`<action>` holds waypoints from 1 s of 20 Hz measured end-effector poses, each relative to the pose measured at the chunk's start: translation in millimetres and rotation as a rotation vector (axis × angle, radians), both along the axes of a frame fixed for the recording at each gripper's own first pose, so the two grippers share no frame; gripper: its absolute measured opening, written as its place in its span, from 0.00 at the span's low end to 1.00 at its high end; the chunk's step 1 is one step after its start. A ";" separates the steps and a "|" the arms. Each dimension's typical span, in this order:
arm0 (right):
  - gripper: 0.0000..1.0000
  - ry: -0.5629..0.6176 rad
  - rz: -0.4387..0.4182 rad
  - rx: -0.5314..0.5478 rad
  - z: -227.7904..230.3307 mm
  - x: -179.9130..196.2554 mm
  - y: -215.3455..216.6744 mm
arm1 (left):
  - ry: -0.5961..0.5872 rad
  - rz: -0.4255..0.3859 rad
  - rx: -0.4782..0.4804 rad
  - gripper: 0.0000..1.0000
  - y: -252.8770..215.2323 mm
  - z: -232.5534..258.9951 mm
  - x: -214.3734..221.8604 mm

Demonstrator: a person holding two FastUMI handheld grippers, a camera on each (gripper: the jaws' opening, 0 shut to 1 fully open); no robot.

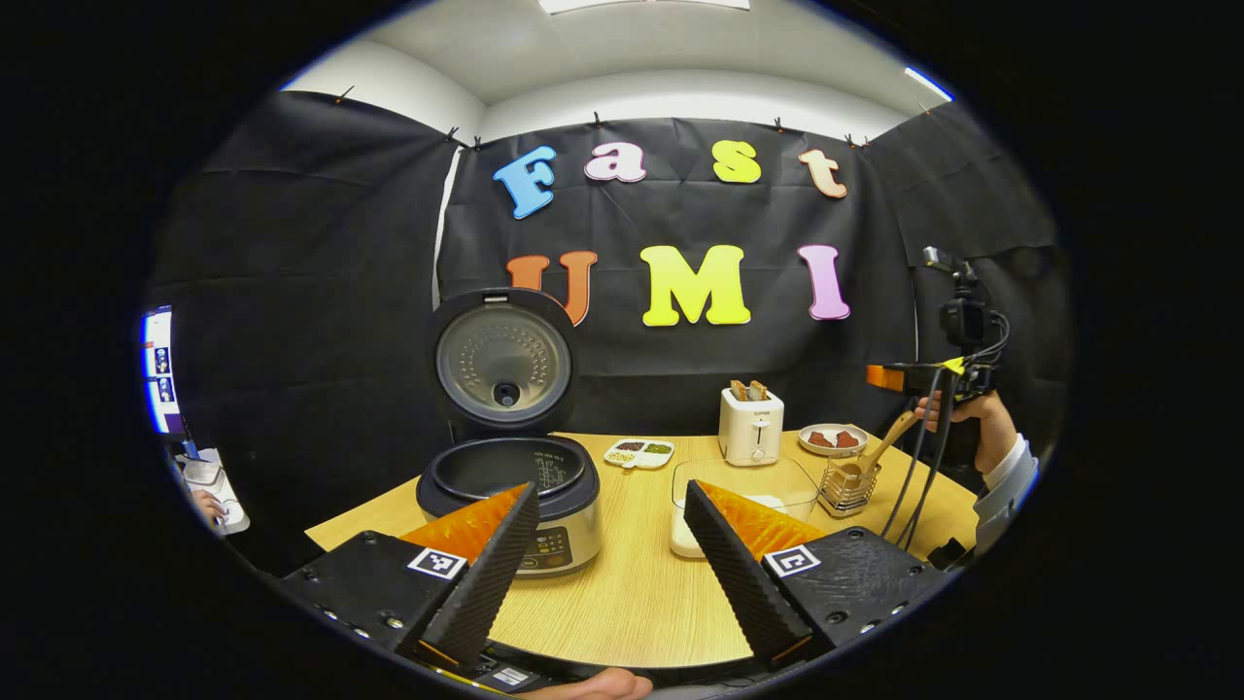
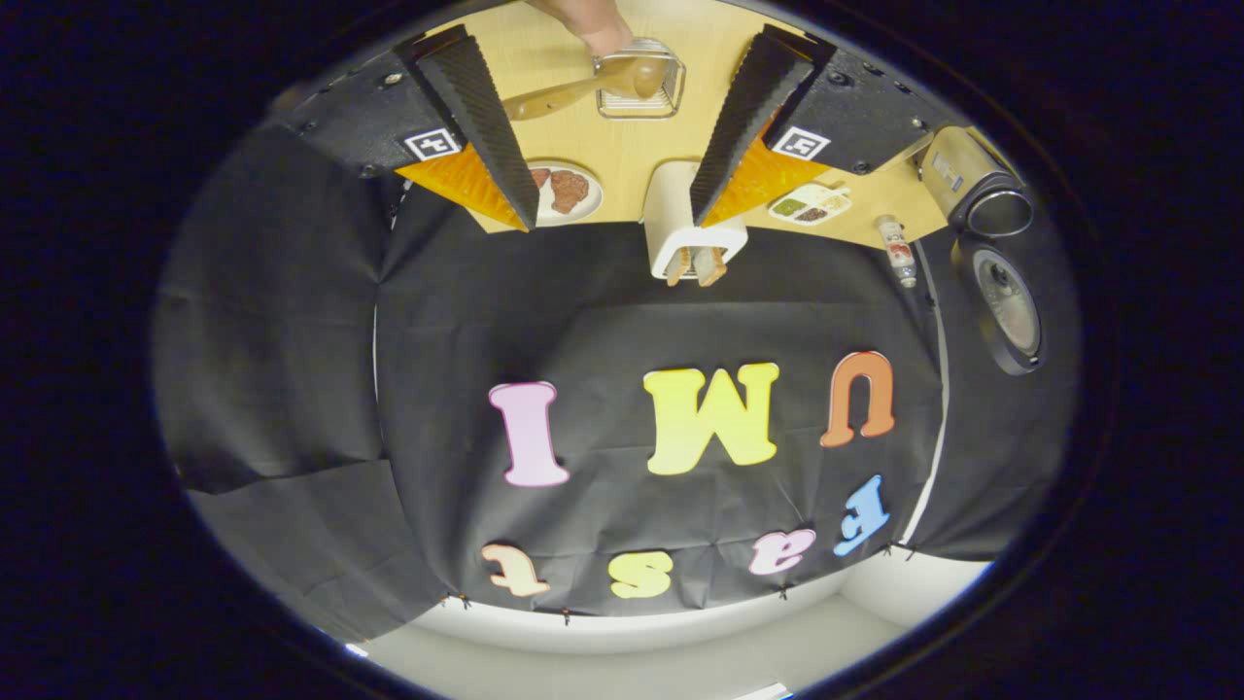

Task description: Close the left gripper, press the button to open the rice cooker; take a wooden spoon from the chopstick holder with the right hand, scoop a spoonful of rice and pour it into the rice cooker, then put the wooden spoon back into the chopstick holder.

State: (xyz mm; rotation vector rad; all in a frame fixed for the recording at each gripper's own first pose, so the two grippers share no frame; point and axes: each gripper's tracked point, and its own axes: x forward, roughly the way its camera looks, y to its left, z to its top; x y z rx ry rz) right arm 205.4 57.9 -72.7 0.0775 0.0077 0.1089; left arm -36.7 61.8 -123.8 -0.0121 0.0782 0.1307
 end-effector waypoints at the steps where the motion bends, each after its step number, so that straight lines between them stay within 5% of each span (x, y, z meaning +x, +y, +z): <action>1: 0.97 -0.014 -0.016 -0.021 9.2 -12.9 -4.2 | -0.003 0.000 -0.002 0.96 1.1 3.1 1.0; 12: 1.00 -0.085 0.038 -0.065 45.3 -153.7 -2.9 | -0.066 -0.017 0.019 0.96 37.3 79.9 40.4; 20: 0.98 -0.089 0.104 -0.046 33.1 -202.1 -8.4 | -0.128 0.019 0.028 0.95 88.6 159.6 92.1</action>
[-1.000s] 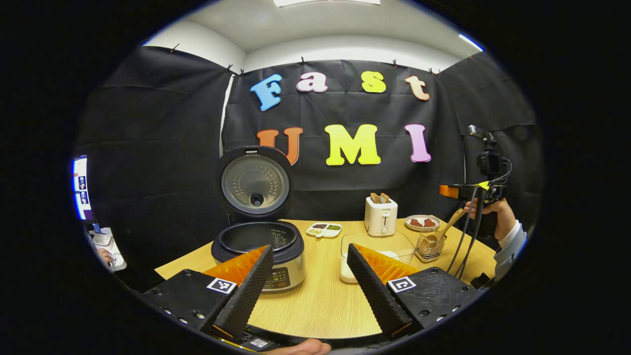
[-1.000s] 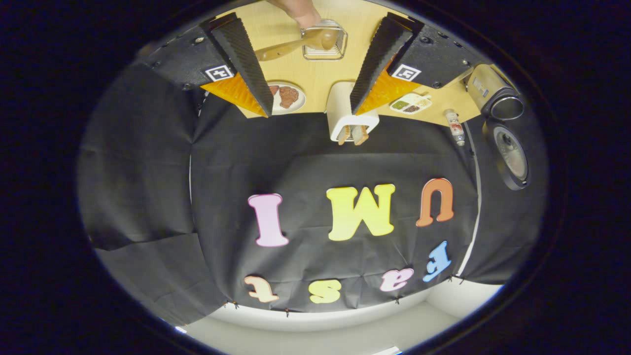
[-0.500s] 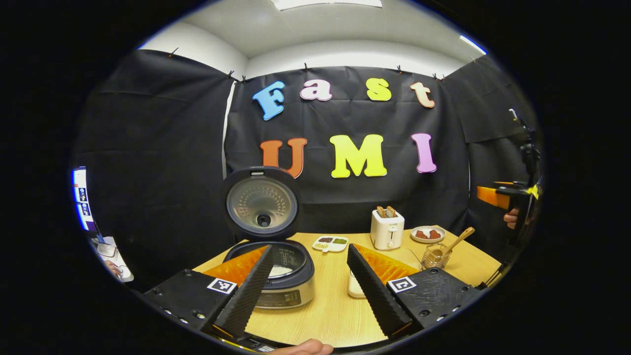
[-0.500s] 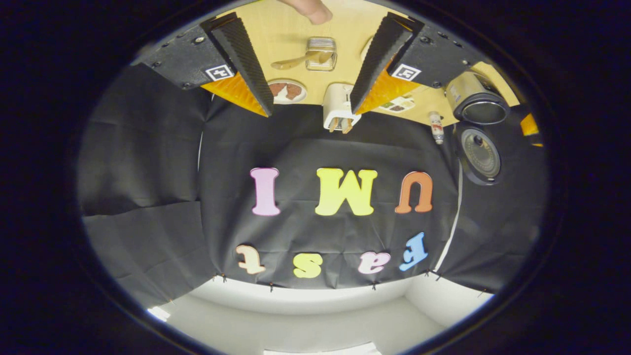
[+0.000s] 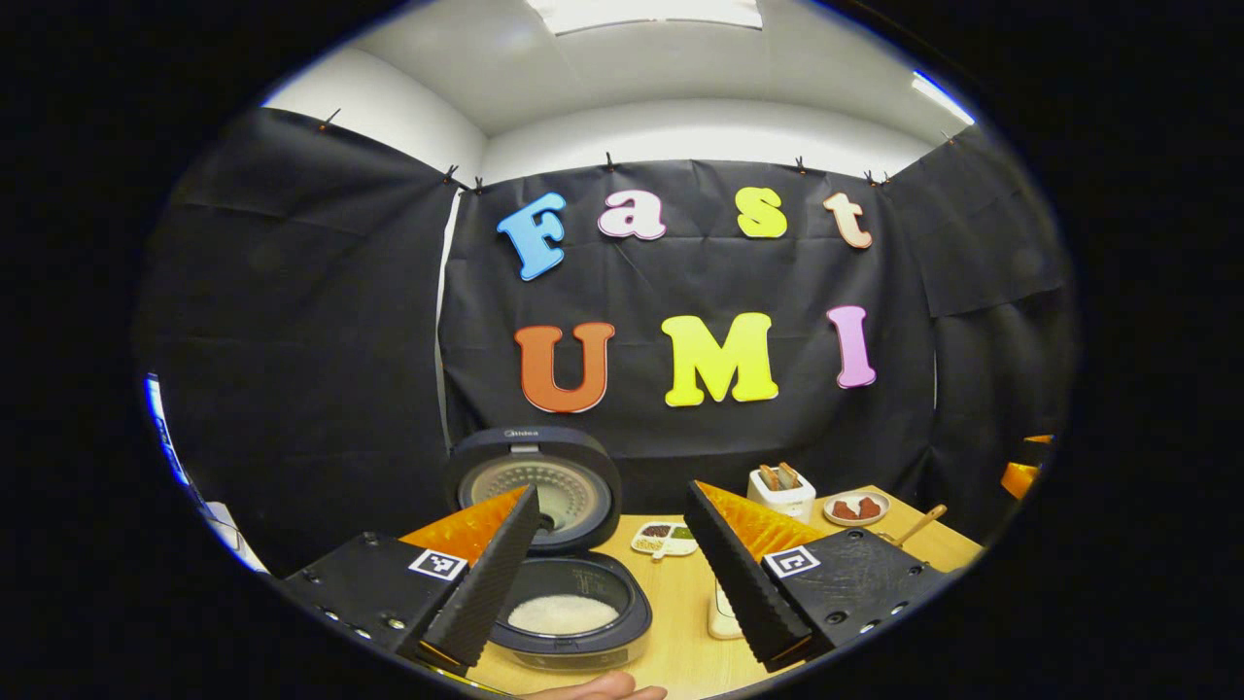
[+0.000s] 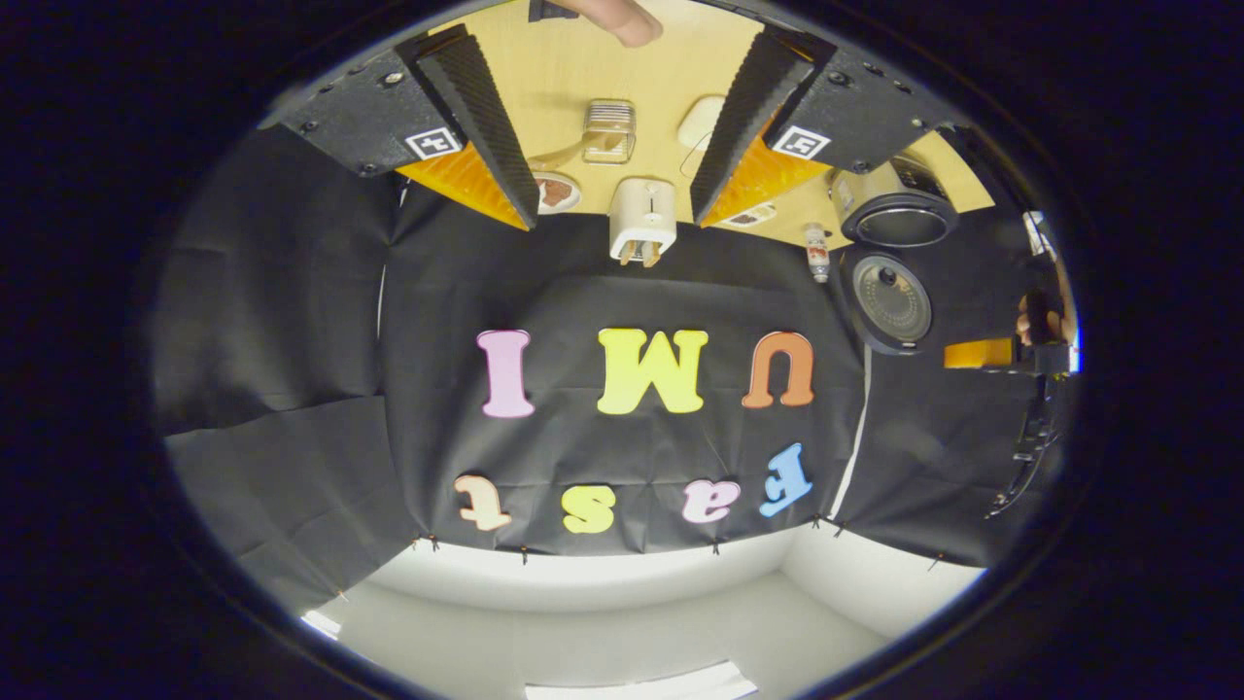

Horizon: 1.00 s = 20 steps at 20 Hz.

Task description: Close the left gripper, press the button to open the rice cooker; take a wooden spoon from the chopstick holder with the right hand, scoop a spoonful of rice and pour it into the rice cooker, then put the wooden spoon back into the chopstick holder.

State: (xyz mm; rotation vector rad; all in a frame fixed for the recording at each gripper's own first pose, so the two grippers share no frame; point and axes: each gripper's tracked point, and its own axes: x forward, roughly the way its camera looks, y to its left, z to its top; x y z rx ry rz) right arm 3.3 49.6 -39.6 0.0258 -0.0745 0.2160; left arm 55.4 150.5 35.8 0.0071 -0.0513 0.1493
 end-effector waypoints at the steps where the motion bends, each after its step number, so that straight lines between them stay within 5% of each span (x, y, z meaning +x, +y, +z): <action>1: 1.00 -0.005 -0.010 0.002 1.2 -1.5 -5.8 | 0.002 0.000 -0.018 0.95 5.6 6.1 10.9; 12: 1.00 0.037 -0.001 0.014 -35.2 11.5 -14.2 | 0.003 0.095 -0.098 0.96 81.2 32.9 131.3; 20: 1.00 0.115 0.005 -0.009 -71.7 25.9 -3.0 | 0.125 0.161 -0.129 0.94 130.7 -13.5 200.7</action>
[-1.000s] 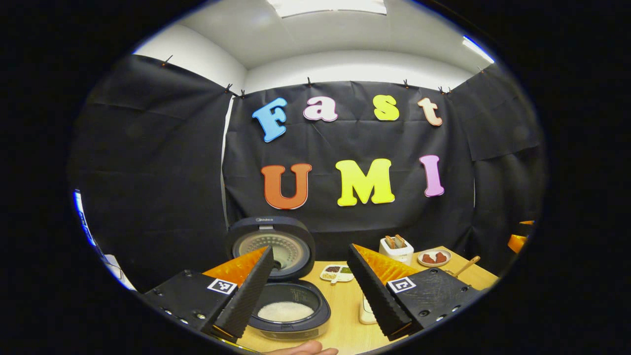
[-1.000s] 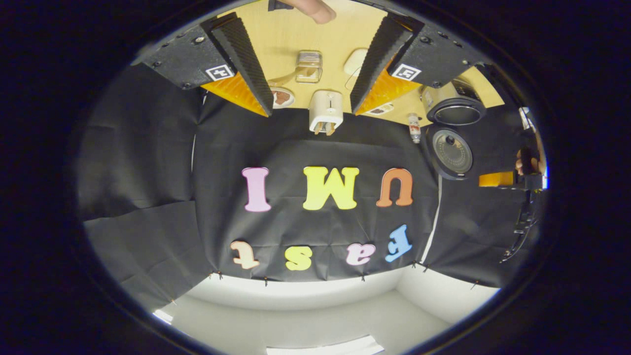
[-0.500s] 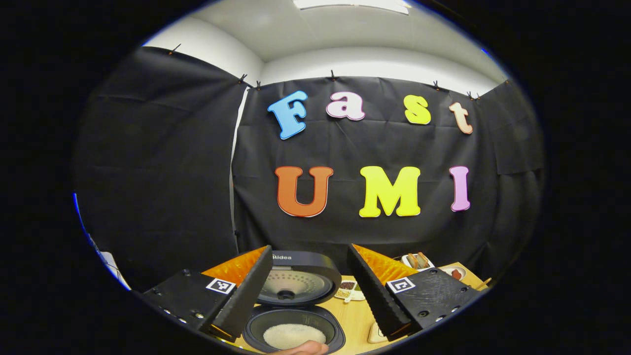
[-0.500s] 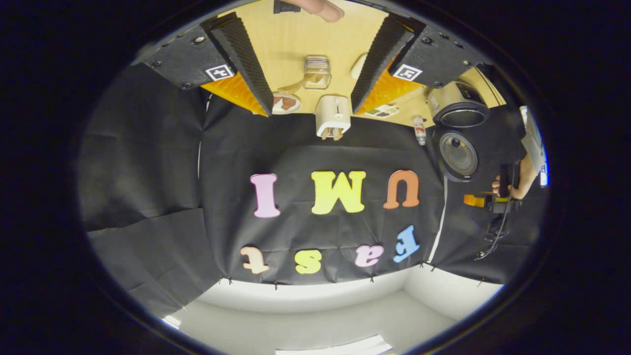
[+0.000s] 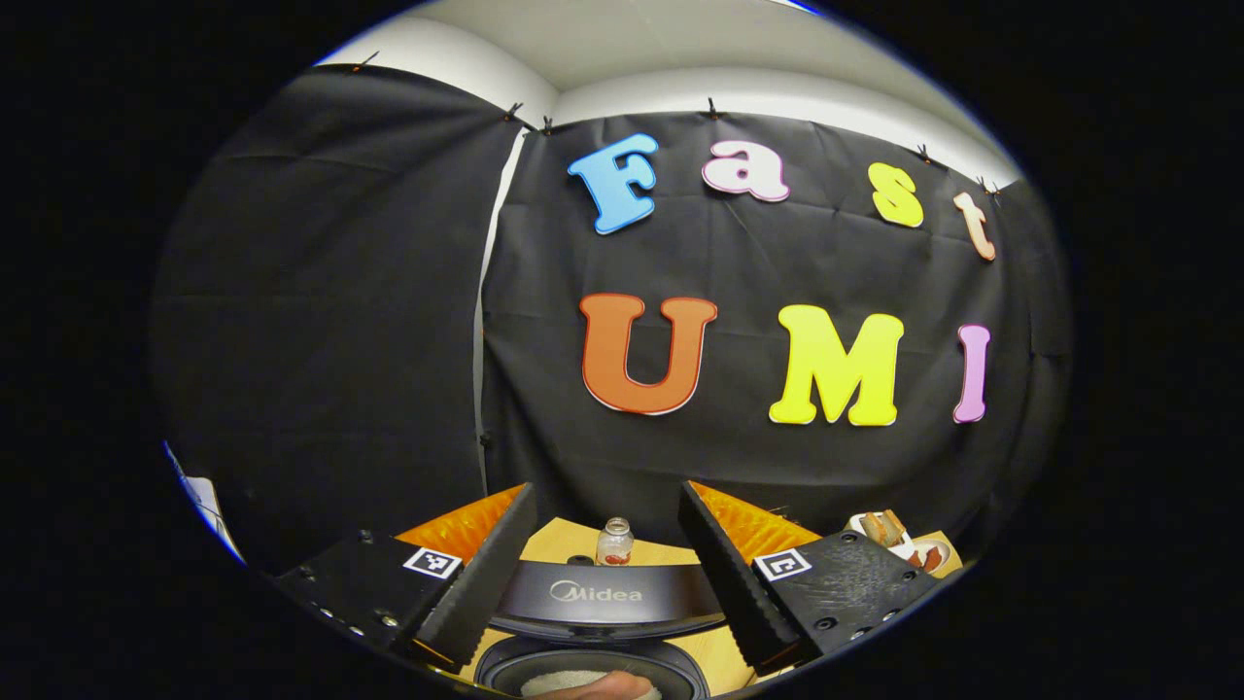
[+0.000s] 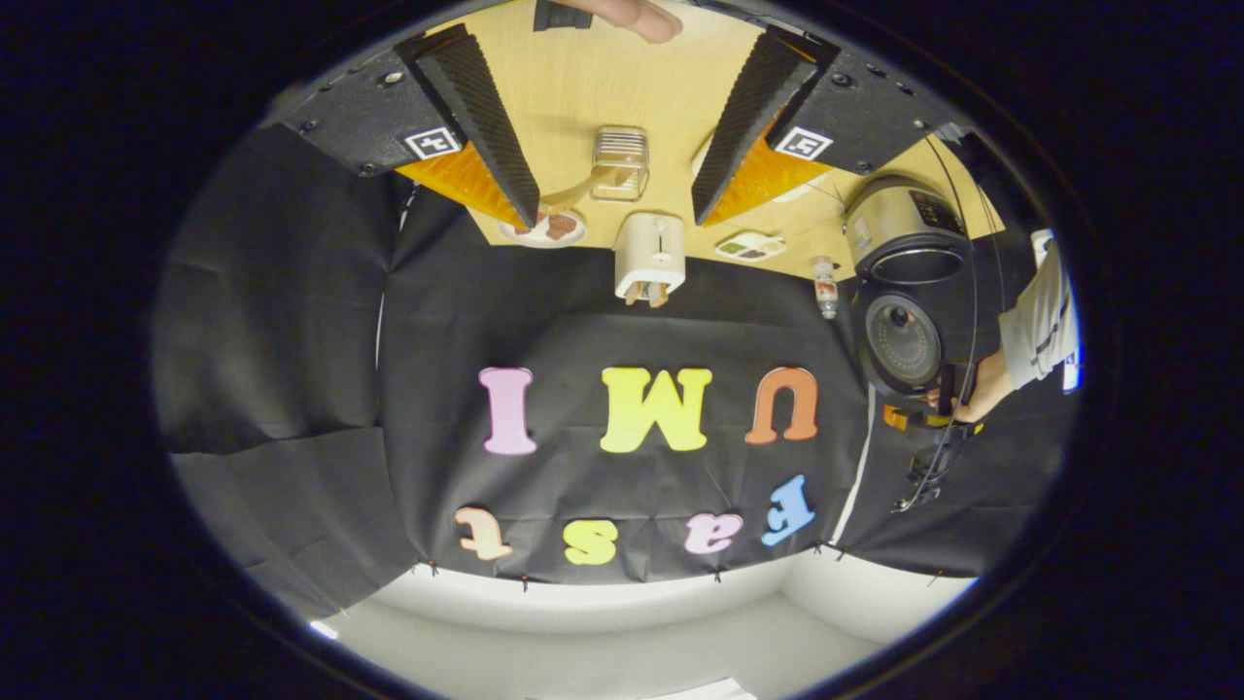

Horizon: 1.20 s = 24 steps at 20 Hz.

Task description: Close the left gripper, press the button to open the rice cooker; take a wooden spoon from the chopstick holder with the right hand, scoop a spoonful of rice and pour it into the rice cooker, then put the wooden spoon back into the chopstick holder.

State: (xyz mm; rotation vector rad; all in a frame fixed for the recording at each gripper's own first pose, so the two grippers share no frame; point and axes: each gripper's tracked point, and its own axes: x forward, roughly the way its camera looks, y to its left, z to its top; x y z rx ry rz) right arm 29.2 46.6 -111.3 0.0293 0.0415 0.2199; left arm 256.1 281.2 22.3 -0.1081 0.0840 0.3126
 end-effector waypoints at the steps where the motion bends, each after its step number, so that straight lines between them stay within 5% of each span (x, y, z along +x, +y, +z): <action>1: 1.00 0.003 0.008 0.012 -0.8 -0.4 2.8 | 0.020 0.015 0.009 0.94 4.4 -4.4 1.5; 5: 1.00 0.032 0.015 0.030 -12.5 1.3 1.0 | 0.056 0.031 0.040 0.97 9.8 -12.8 -0.3; 6: 1.00 0.037 0.009 0.030 -13.0 1.0 -1.6 | 0.055 0.034 0.039 0.86 10.8 -11.3 -2.1; 8: 1.00 0.026 -0.003 0.037 -7.4 -2.5 -6.1 | 0.068 0.035 0.037 1.00 8.5 -13.8 -10.7; 24: 1.00 -0.012 0.066 0.017 -2.0 -44.7 26.9 | 0.095 -0.015 0.019 0.99 -35.4 -92.1 -111.3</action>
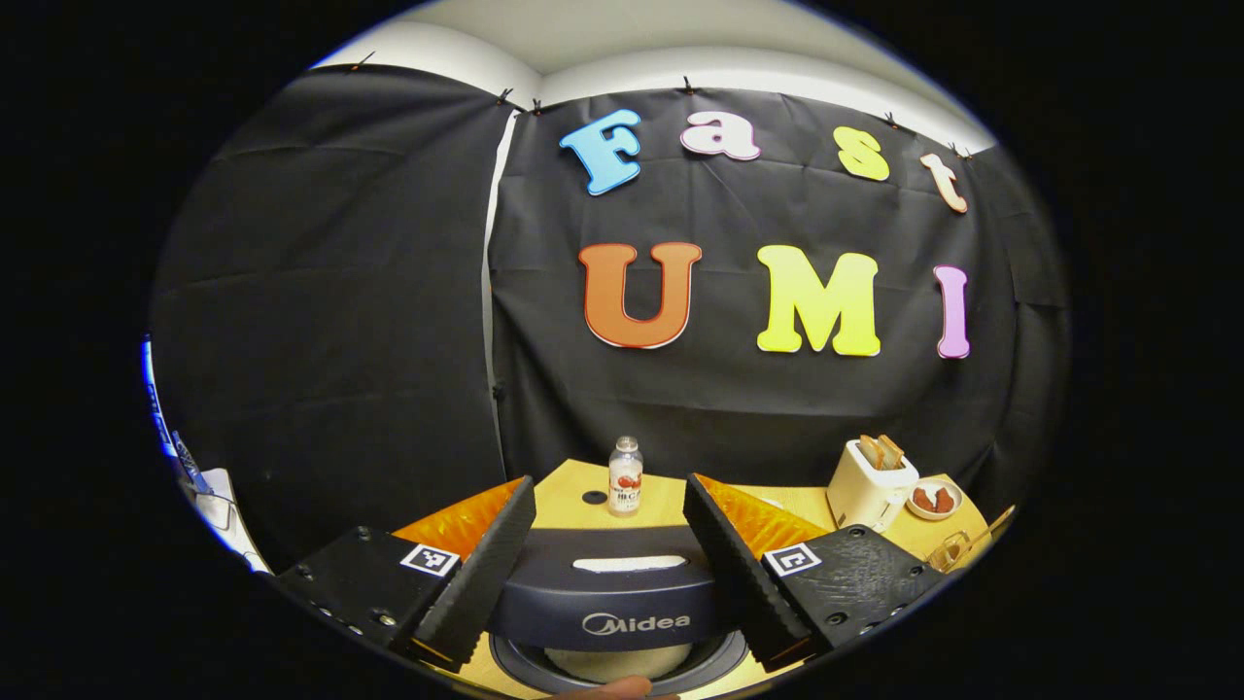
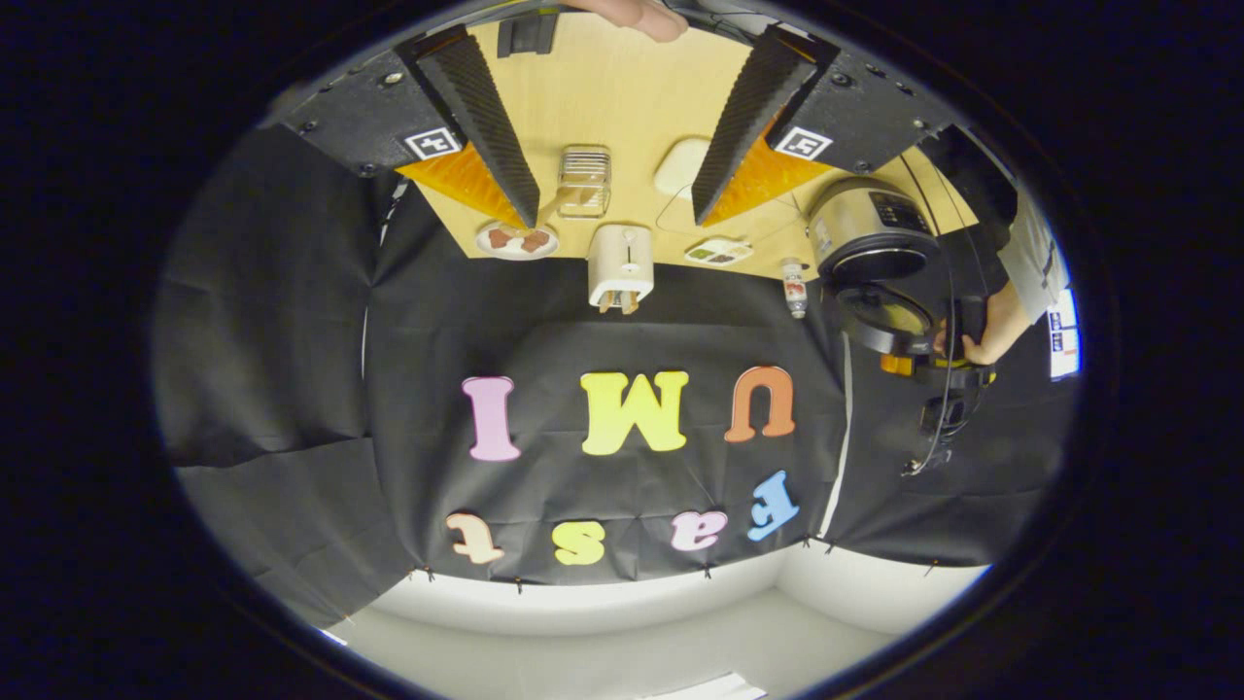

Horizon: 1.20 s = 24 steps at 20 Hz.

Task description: Close the left gripper, press the button to open the rice cooker; take a wooden spoon from the chopstick holder with the right hand, scoop a spoonful of rice and pour it into the rice cooker, then put the wooden spoon back into the chopstick holder.

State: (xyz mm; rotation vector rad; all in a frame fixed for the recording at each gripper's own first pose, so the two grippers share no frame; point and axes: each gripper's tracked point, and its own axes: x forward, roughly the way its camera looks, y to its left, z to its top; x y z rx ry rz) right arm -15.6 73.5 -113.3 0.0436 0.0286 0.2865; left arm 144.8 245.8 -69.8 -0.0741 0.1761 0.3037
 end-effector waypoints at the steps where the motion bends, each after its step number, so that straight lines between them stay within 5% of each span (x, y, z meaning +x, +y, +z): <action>1: 1.00 0.001 0.005 -0.001 -0.7 -0.8 1.9 | 0.004 0.005 -0.004 0.99 -2.7 -8.0 -8.2; 17: 1.00 0.040 0.028 -0.003 -12.5 7.3 22.2 | 0.149 0.033 -0.021 0.99 -30.2 -108.9 -46.6; 24: 1.00 0.043 0.029 -0.041 -17.0 12.0 30.7 | 0.094 0.034 0.006 0.99 -42.6 -108.4 -64.1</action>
